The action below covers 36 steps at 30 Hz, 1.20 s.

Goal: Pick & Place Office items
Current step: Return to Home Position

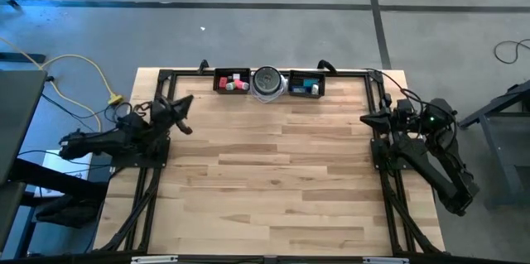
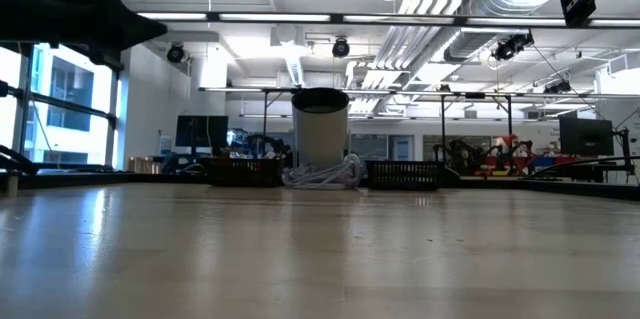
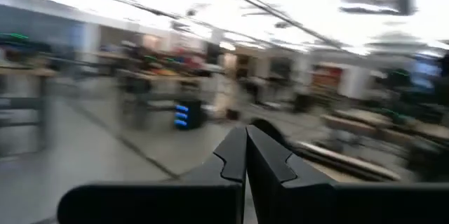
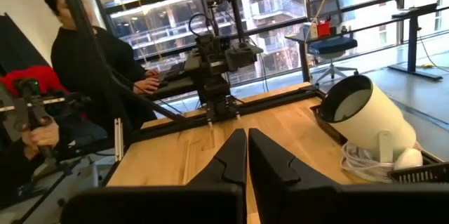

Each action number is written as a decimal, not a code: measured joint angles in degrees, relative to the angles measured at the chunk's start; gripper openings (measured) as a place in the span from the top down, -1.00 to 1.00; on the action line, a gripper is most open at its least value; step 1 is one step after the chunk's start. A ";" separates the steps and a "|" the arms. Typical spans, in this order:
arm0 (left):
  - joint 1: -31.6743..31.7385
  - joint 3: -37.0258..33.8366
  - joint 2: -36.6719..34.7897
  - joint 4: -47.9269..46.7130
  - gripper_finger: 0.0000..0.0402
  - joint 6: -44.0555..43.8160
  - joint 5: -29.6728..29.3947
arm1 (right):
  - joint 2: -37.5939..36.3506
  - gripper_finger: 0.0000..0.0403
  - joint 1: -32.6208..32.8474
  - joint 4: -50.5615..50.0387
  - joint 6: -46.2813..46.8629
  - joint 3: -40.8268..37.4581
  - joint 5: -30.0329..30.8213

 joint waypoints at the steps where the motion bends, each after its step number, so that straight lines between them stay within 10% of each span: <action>1: 0.79 -0.02 0.02 -0.76 1.00 -1.15 3.66 | 0.00 0.99 0.00 0.02 0.01 0.00 0.01; 11: 6.28 0.05 0.00 -4.71 1.00 -8.77 30.91 | 0.00 0.99 0.00 -0.51 -0.87 0.00 -4.96; 27: 10.40 0.05 0.04 -11.91 1.00 -15.64 46.04 | -0.02 0.99 0.00 -0.17 -4.86 -0.11 -8.59; 36: 10.40 0.05 0.04 -12.08 1.00 -16.24 46.83 | -0.04 0.99 2.83 41.45 16.20 -15.66 -8.87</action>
